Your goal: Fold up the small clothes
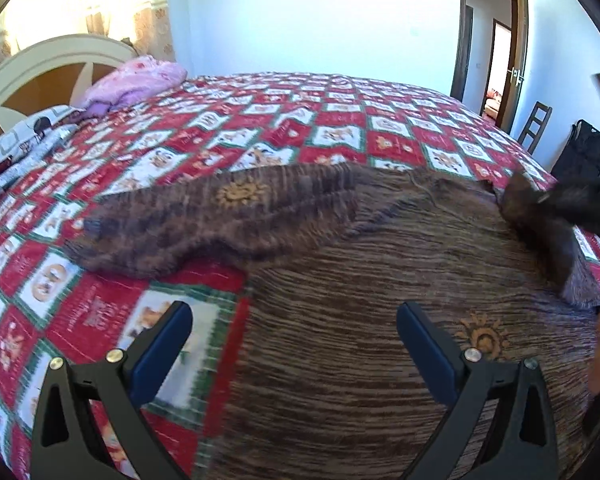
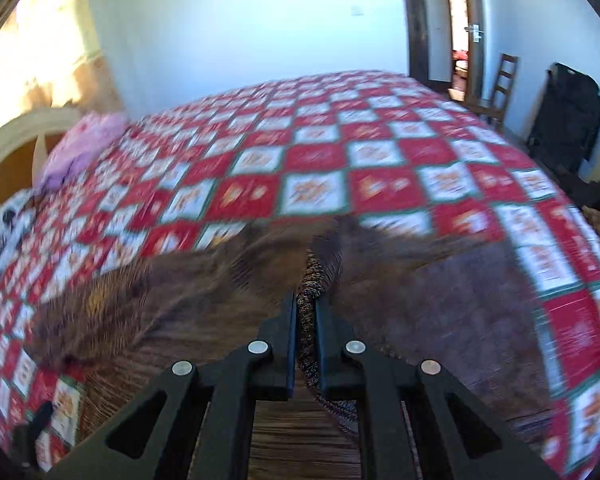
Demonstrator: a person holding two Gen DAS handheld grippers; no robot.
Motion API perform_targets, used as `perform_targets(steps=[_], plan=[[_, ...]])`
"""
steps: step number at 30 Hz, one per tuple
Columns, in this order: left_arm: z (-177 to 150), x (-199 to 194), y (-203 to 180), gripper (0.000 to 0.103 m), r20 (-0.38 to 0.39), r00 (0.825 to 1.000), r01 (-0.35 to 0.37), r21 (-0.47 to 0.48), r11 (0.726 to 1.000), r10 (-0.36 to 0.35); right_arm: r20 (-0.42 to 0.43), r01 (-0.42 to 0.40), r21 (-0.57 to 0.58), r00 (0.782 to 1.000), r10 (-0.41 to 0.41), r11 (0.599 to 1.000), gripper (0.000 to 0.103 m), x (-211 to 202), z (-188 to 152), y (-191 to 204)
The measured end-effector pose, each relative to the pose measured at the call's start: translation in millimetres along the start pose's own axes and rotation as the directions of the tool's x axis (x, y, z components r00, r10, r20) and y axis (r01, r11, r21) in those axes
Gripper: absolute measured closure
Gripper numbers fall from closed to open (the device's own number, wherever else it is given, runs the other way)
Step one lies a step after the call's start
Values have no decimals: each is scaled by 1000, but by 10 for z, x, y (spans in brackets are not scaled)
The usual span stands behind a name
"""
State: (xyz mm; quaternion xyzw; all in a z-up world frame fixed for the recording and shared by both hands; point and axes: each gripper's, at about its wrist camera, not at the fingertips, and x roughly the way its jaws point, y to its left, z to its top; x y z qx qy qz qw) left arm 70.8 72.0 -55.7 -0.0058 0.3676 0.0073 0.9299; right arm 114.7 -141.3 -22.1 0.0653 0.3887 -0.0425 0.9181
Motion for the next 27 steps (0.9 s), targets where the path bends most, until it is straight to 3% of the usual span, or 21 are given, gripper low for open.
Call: perform_targets(steps=[4, 6, 7, 8, 11, 13, 14, 16, 19, 22, 24, 27], plan=[[-24, 42, 33, 0, -4, 1000, -21, 24, 999, 21, -22, -24, -40, 1000, 23, 999, 92, 318, -214, 267], [-42, 76, 52, 0, -17, 1000, -21, 24, 999, 22, -42, -61, -65, 997, 58, 996, 71, 427, -304, 333], [-51, 95, 61, 0, -24, 1000, -17, 23, 1000, 17, -80, -114, -63, 991, 109, 991, 52, 476, -333, 341], [-61, 97, 68, 0, -25, 1000, -14, 24, 1000, 15, -68, -174, -46, 983, 171, 984, 49, 436, -345, 316], [-78, 115, 97, 0, -25, 999, -24, 21, 1000, 24, 32, -296, 19, 955, 295, 955, 49, 130, -313, 99], [-87, 145, 121, 0, -34, 999, -26, 5, 1000, 27, 123, -283, 99, 955, 270, 954, 49, -92, -283, -162], [-91, 176, 143, 0, -44, 999, -25, -10, 1000, 24, 131, -231, 135, 968, 214, 963, 61, -141, -272, -289], [-103, 224, 166, 0, -64, 998, -17, -35, 999, 15, 98, -174, 138, 982, 161, 975, 84, -110, -259, -379], [-131, 242, 191, 0, -86, 996, -13, -55, 998, 9, 17, -156, 110, 988, 155, 982, 85, 60, -359, -309], [-140, 222, 313, 0, -95, 995, -29, -85, 996, 21, -96, -242, 135, 962, 255, 961, 85, 333, -559, -161], [-127, 207, 469, 0, -96, 994, -54, -117, 992, 43, -45, -214, 112, 975, 220, 970, 83, 244, -638, -77], [-100, 161, 795, 0, -83, 992, -114, -184, 976, 100, -85, -339, 45, 936, 341, 940, 80, 115, -720, 177]])
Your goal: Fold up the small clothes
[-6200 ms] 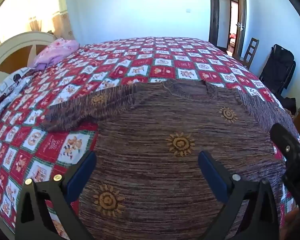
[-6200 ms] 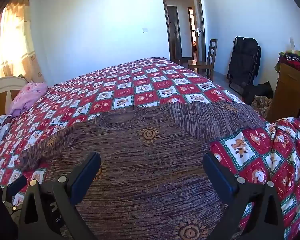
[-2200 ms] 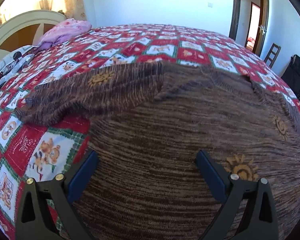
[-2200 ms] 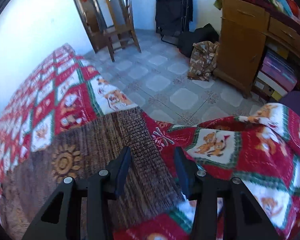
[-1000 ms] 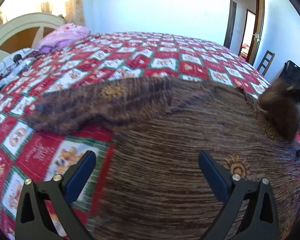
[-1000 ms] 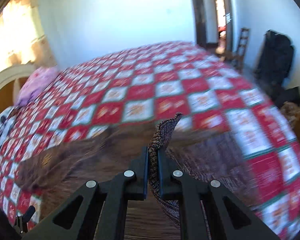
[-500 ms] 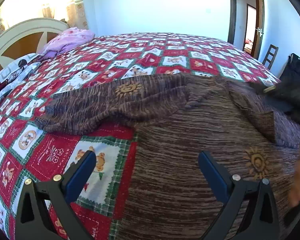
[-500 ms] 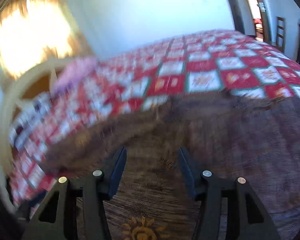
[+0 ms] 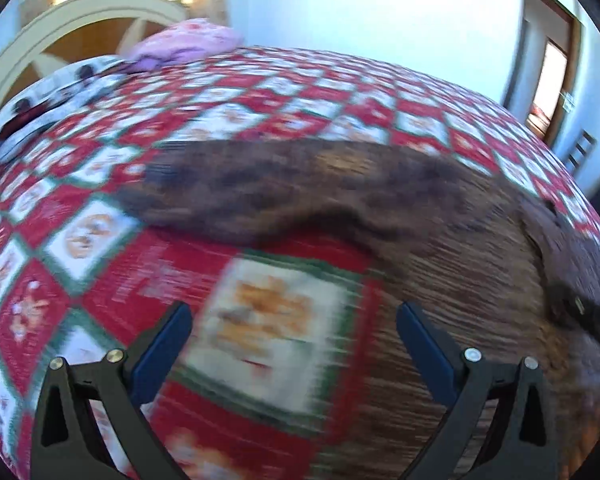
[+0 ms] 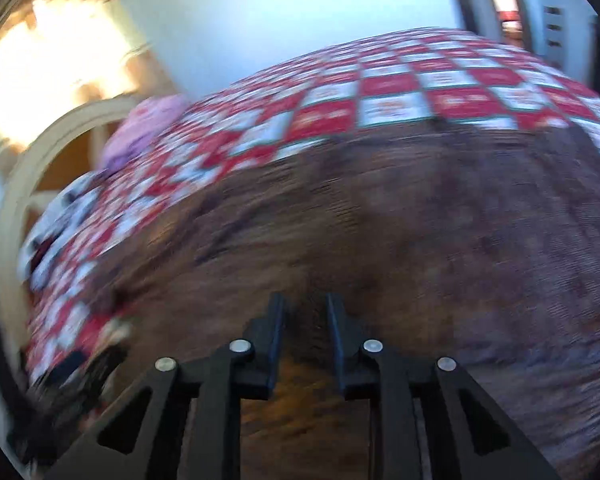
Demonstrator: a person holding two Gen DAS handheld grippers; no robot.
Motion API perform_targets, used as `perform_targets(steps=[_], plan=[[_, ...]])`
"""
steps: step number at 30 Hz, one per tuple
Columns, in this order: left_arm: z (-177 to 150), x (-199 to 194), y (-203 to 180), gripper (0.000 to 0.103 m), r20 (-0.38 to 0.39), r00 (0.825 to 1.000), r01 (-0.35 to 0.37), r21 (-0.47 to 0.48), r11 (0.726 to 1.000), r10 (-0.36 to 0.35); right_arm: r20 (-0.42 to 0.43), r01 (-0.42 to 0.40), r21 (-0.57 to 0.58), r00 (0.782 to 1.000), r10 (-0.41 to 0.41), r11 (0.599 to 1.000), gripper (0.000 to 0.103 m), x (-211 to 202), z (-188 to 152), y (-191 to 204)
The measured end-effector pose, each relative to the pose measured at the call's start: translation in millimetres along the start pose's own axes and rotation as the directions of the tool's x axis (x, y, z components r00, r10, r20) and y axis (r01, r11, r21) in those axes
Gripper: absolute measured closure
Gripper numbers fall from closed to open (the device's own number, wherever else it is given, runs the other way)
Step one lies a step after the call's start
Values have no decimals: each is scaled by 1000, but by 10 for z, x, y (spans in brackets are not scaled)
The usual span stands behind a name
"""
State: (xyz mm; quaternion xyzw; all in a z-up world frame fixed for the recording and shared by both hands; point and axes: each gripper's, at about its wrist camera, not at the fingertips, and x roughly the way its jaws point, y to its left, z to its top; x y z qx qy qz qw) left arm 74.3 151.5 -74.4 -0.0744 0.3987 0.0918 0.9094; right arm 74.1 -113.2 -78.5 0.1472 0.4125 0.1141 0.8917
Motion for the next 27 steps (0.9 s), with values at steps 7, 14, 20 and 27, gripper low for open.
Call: perform_targets(steps=[7, 14, 20, 27], plan=[[160, 15, 599, 0, 28, 996, -80, -136, 987, 85, 136, 38, 73, 990, -48, 997, 80, -346, -49, -80], [418, 345, 1149, 7, 7, 1000, 19, -417, 909, -17, 101, 168, 21, 980, -170, 986, 79, -144, -138, -242], [525, 551, 1045, 24, 15, 996, 84, -456, 886, -86, 108, 128, 20, 986, -129, 992, 68, -176, -139, -297], [577, 685, 997, 55, 15, 1000, 17, -470, 883, -12, 110, 119, -1, 987, -119, 993, 60, -174, -173, -268]])
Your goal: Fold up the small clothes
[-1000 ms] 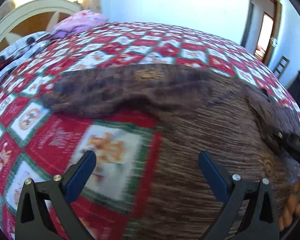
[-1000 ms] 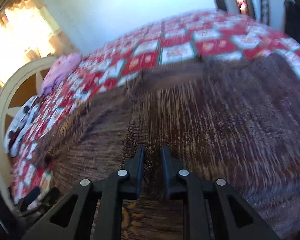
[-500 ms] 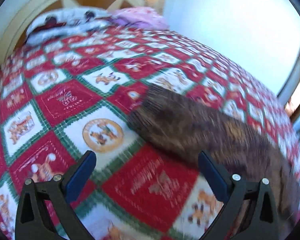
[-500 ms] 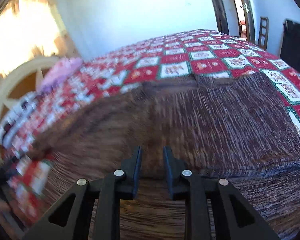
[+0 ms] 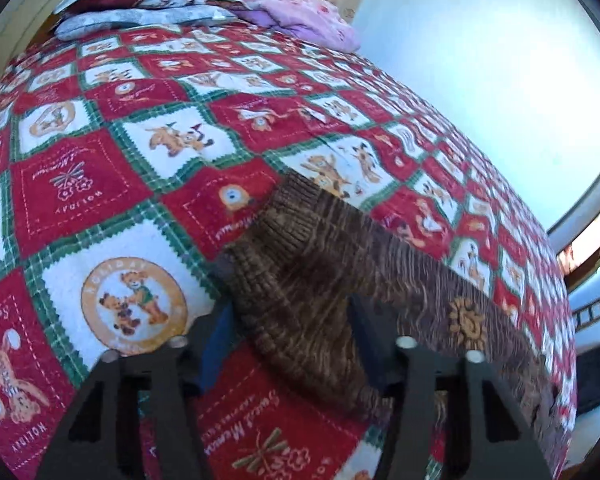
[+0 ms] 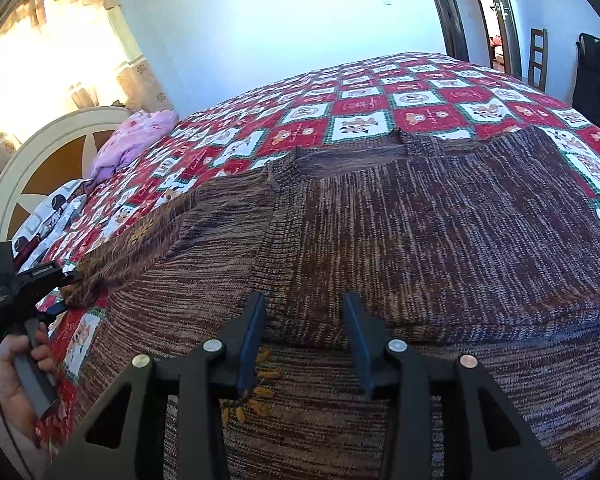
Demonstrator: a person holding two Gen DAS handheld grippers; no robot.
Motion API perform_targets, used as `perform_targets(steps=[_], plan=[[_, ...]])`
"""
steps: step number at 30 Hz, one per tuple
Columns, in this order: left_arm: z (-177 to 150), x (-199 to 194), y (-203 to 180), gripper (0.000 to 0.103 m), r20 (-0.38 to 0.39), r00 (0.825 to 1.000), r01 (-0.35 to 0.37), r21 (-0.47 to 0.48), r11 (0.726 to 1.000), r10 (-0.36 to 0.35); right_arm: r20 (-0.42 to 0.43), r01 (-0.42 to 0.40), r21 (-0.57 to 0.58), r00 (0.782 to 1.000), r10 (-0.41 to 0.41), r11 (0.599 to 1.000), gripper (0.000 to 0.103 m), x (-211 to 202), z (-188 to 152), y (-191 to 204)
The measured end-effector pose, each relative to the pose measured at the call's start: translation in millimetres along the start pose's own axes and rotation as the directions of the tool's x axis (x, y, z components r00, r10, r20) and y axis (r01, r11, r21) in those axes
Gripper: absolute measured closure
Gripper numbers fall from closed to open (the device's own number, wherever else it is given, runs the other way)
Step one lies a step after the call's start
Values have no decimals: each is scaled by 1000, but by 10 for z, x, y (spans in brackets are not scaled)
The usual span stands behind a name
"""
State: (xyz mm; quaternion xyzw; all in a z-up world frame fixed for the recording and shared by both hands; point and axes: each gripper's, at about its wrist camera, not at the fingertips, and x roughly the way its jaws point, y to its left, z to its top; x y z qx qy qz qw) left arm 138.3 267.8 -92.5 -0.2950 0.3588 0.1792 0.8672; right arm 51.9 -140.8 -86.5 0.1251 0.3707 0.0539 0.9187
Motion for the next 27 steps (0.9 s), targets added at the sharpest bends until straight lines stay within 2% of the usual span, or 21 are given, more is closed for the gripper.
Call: perform_targets(steps=[1, 2, 5, 7, 10, 13, 16, 19, 21, 23, 24, 27], plan=[[3, -5, 22, 77, 8, 1000, -3, -4, 1000, 3, 1, -1, 1, 1000, 1, 1000, 60, 1, -1, -2], [8, 13, 36, 94, 8, 1000, -6, 2, 1000, 6, 1, -4, 3, 1000, 4, 1000, 60, 3, 0, -8], [35, 23, 48, 94, 5, 1000, 15, 27, 1000, -15, 4, -25, 21, 1000, 24, 999, 60, 2, 2, -45], [75, -28, -54, 95, 28, 999, 13, 79, 997, -15, 9, -43, 37, 999, 42, 998, 60, -8, -5, -77], [115, -190, -348, 95, 82, 996, 32, 170, 985, -46, 13, -63, 60, 998, 63, 996, 60, -19, -5, -110], [95, -416, -774, 95, 119, 985, 89, 277, 957, -126, 20, -73, 81, 997, 72, 994, 60, -67, 17, -131], [-75, -703, -1289, 95, 112, 963, 181, 404, 897, -244, 67, -78, 172, 995, 68, 982, 60, -213, 39, -277], [-424, -990, -1765, 95, 77, 935, 258, 527, 810, -348, 84, -55, 248, 996, 36, 967, 60, -337, 90, -489], [-735, -1102, -2022, 95, 25, 916, 309, 592, 744, -400, 88, -35, 277, 996, 11, 960, 60, -409, 117, -631], [-1091, -1110, -2232, 95, -33, 907, 341, 642, 686, -420, 90, -5, 300, 996, -23, 954, 60, -482, 126, -768], [-1286, -1059, -2315, 95, -68, 910, 348, 662, 663, -410, 92, 2, 309, 995, -32, 951, 60, -508, 118, -814], [-1677, -836, -2388, 93, -164, 918, 371, 673, 640, -360, 80, 28, 331, 995, -57, 943, 59, -561, 76, -930]])
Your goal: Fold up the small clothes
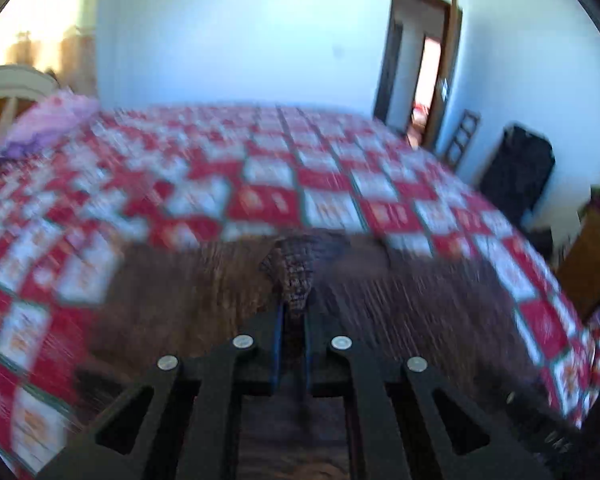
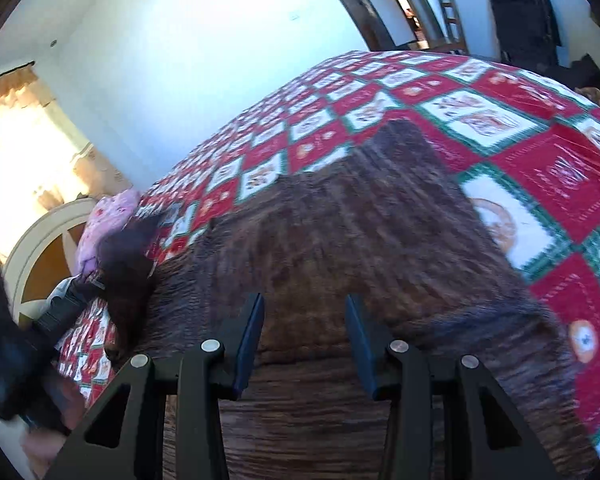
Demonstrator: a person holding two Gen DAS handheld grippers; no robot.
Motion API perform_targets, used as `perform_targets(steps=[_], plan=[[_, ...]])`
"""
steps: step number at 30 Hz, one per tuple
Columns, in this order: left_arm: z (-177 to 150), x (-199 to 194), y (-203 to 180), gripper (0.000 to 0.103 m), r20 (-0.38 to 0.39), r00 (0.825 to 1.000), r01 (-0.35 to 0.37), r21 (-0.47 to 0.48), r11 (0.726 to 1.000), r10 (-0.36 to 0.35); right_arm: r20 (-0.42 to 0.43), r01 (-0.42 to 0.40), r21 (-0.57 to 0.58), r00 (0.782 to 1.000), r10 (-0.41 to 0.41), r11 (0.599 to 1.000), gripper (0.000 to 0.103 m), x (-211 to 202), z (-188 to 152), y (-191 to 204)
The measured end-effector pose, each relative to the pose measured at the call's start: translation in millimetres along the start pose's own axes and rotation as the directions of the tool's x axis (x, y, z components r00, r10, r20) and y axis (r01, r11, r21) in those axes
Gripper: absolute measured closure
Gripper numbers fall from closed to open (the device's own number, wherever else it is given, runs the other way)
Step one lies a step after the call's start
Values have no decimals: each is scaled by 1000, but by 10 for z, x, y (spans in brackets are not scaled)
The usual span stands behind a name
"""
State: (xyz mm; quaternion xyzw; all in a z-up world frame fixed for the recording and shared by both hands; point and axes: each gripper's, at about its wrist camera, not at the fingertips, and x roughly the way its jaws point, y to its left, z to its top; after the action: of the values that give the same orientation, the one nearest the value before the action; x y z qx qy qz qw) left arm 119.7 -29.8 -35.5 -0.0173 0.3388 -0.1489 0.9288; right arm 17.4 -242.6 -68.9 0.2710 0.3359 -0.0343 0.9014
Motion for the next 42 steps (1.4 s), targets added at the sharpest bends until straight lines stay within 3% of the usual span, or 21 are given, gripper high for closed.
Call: perform_targets(steps=[3, 4, 7, 8, 12, 16, 19, 21, 23, 27, 37, 39, 42], plan=[[-246, 148, -156, 78, -123, 992, 11, 26, 1000, -8, -12, 5, 4, 1000, -5, 1000, 59, -37, -31, -66], [-286, 121, -155, 67, -144, 989, 21, 31, 999, -17, -14, 4, 0, 1000, -4, 1000, 59, -55, -40, -77], [-347, -184, -76, 30, -98, 995, 28, 34, 999, -24, -27, -14, 0, 1000, 14, 1000, 56, -59, -20, -50], [-371, -331, -8, 25, -63, 998, 13, 38, 999, -11, -32, -41, 6, 999, 41, 999, 51, -47, 10, -20], [-469, -686, 309, 24, 5, 996, -90, 25, 996, 90, -65, -149, 6, 987, 149, 989, 47, 132, 131, 231], [-499, -764, 711, 24, -8, 986, -165, -62, 984, 165, -157, -174, -47, 974, 165, 984, 47, 536, 130, 584], [-544, -753, 938, 24, -35, 982, -190, -122, 974, 187, -213, -135, -100, 971, 111, 986, 47, 807, 33, 816], [-583, -730, 1038, 24, -50, 981, -194, -159, 968, 188, -180, -86, -162, 982, 56, 983, 48, 849, -43, 942], [-610, -712, 1112, 24, -59, 982, -188, -195, 963, 180, -167, -48, -238, 986, 8, 970, 83, 874, -107, 1074], [-626, -707, 1200, 24, -64, 984, -175, -245, 954, 164, -175, -52, -282, 985, 2, 958, 94, 912, -70, 1128], [-599, -712, 1095, 24, -48, 981, -195, -180, 964, 189, -47, -29, -517, 999, 5, 856, 95, 374, 209, 1226], [-617, -653, 1099, 24, -72, 977, -212, -184, 960, 202, -76, -17, -536, 997, -28, 844, 95, 421, 159, 1088], [-642, -604, 1118, 24, -99, 975, -215, -199, 956, 199, -206, -18, -495, 974, -97, 869, 83, 608, 34, 802]])
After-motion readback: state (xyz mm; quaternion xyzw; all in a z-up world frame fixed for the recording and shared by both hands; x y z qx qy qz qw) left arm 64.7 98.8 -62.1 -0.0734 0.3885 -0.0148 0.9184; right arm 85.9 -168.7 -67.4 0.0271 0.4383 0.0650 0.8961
